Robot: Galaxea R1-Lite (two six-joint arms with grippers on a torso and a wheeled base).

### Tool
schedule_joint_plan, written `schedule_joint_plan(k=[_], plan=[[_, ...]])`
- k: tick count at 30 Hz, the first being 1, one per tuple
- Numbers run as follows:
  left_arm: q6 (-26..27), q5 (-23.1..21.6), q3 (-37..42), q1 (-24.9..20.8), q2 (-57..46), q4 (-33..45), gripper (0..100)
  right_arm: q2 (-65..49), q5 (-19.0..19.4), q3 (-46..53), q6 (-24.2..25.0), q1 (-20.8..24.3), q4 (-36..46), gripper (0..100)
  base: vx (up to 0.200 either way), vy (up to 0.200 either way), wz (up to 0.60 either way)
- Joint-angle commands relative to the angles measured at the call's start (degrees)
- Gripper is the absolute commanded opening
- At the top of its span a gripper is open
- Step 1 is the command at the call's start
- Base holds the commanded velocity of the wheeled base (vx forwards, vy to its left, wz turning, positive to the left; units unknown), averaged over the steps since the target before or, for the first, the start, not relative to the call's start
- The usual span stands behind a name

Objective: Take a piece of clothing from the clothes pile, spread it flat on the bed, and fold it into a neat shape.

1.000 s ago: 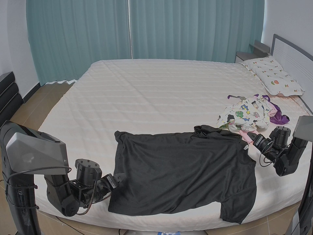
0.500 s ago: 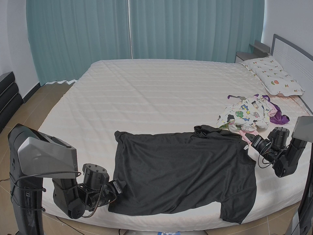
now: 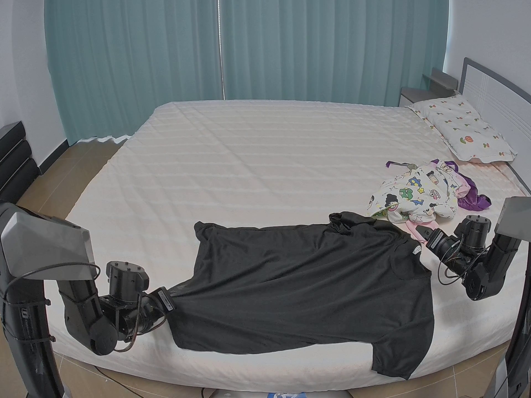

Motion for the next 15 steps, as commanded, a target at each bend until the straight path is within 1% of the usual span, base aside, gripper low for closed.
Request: schedule_joint_plan(k=[1,3,4,10,11,12,13,15], plan=[[0.3,0.0,-0.6,3.1,-2.8,0.4,0,0.2,0.0,0.0,0.1,0.0,0.1,100,0.000,0.000,0.00],[0.9,0.0,-0.7,4.2,-3.2,0.8,0,0.2,0.0,0.0,0.2,0.0,0.1,100,0.000,0.000,0.00],[2.1,0.0,-0.9,5.2,-3.4,1.2,0,0.2,0.0,0.0,0.2,0.0,0.1,100,0.000,0.000,0.00],[3.4,0.0,-1.0,7.4,-4.9,1.9,0,0.7,0.0,0.4,0.2,0.1,-0.1,100,0.000,0.000,0.00],[4.1,-0.1,-1.2,8.2,-6.2,3.5,0,0.8,0.0,0.4,0.2,0.1,-0.1,100,0.000,0.000,0.00],[4.1,-0.1,-1.2,8.2,-6.2,3.5,0,0.8,0.0,0.4,0.2,0.1,-0.1,100,0.000,0.000,0.00],[4.4,-0.1,-2.3,9.3,-8.4,7.2,0,0.8,0.0,0.4,0.2,0.1,-0.1,100,0.000,0.000,0.00],[4.5,-0.7,-3.1,10.4,-10.3,10.2,0,0.8,0.0,0.4,0.2,0.1,-0.1,100,0.000,0.000,0.00]])
